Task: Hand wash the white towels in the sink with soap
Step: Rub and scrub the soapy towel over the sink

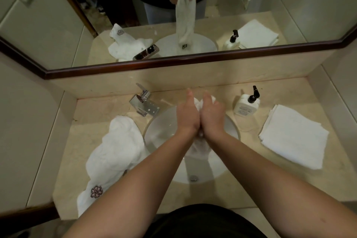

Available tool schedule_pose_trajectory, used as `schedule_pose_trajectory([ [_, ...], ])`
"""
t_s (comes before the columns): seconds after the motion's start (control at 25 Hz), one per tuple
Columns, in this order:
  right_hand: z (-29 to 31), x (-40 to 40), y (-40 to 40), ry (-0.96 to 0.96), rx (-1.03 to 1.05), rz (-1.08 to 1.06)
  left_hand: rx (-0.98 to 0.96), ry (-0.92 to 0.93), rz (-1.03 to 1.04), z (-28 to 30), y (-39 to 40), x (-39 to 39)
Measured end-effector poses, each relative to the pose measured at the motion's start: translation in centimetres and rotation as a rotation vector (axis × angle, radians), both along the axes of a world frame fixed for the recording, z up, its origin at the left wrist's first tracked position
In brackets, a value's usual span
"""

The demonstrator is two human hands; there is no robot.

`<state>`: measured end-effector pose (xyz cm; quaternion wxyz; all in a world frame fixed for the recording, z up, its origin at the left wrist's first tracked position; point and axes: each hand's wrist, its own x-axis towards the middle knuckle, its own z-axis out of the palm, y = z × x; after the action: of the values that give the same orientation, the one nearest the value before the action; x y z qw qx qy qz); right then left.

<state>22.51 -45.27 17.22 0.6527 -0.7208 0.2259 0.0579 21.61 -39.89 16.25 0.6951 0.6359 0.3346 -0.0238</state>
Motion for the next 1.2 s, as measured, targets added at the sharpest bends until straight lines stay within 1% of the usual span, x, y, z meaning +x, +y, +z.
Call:
schedule_pose_trajectory([
  [0.08, 0.0, -2.0, 0.7, -0.028, -0.01, 0.129, -0.052, 0.054, 0.09, 0.1, 0.9, 0.7],
  [0.12, 0.2, -2.2, 0.6, -0.044, -0.008, 0.147, -0.087, 0.05, 0.074, -0.1, 1.1, 0.6],
  [0.16, 0.4, -1.4, 0.3, -0.039, -0.021, 0.11, -0.083, 0.04, 0.007, -0.2, 0.8, 0.2],
  [0.2, 0.5, -0.1, -0.2, -0.015, -0.023, 0.022, -0.047, 0.03, -0.071, -0.5, 0.2, -0.2],
  [0.24, 1.0, 0.9, -0.6, 0.012, -0.013, -0.045, -0.005, 0.014, -0.117, -0.4, -0.3, -0.7],
  [0.28, 1.1, 1.4, -0.6, 0.03, -0.004, -0.066, 0.012, -0.001, -0.117, -0.3, -0.5, -0.7],
  [0.32, 1.1, 0.9, -0.4, 0.041, -0.01, -0.034, 0.015, 0.005, -0.091, 0.0, -0.3, -0.4],
  [0.44, 1.0, -3.2, 0.5, 0.026, 0.019, 0.184, -0.05, 0.05, 0.061, 0.2, 1.1, 0.7],
  [0.48, 1.3, -3.5, 0.3, 0.012, 0.02, 0.185, -0.082, 0.051, 0.052, 0.3, 1.2, 0.3],
  [0.56, 1.6, -1.5, -0.4, 0.02, -0.028, 0.049, -0.079, 0.036, -0.069, 0.0, 0.5, -0.8],
  [0.64, 1.8, -0.1, -0.6, 0.041, -0.009, -0.039, 0.009, -0.024, -0.132, 0.3, 0.1, -1.5],
  [0.72, 1.2, -1.6, 0.3, 0.017, -0.003, 0.036, 0.081, -0.028, -0.05, 1.3, 0.6, -1.1],
  [0.8, 0.7, -4.4, 1.1, -0.019, 0.02, 0.161, 0.082, -0.006, 0.04, 1.4, 1.4, -0.6],
  [0.84, 0.8, -4.8, 0.9, -0.03, 0.021, 0.172, 0.068, -0.007, 0.024, 1.4, 1.5, -0.9],
  [0.88, 0.8, -4.2, 0.6, -0.024, 0.003, 0.131, 0.058, -0.015, -0.029, 1.4, 1.3, -1.4],
  [0.96, 0.9, -1.8, -0.1, 0.02, 0.017, -0.035, 0.057, -0.025, -0.13, 0.9, 0.4, -2.3],
  [1.04, 1.1, -1.5, 0.1, 0.054, 0.037, -0.084, 0.075, -0.019, -0.098, 1.3, 0.3, -2.4],
  [1.12, 0.8, -3.9, 1.2, 0.009, 0.007, 0.045, 0.044, 0.039, 0.012, 1.2, 1.2, -1.6],
  [1.2, 0.9, -5.4, 1.2, -0.025, 0.01, 0.147, -0.052, 0.094, 0.026, 1.1, 1.7, -1.9],
])
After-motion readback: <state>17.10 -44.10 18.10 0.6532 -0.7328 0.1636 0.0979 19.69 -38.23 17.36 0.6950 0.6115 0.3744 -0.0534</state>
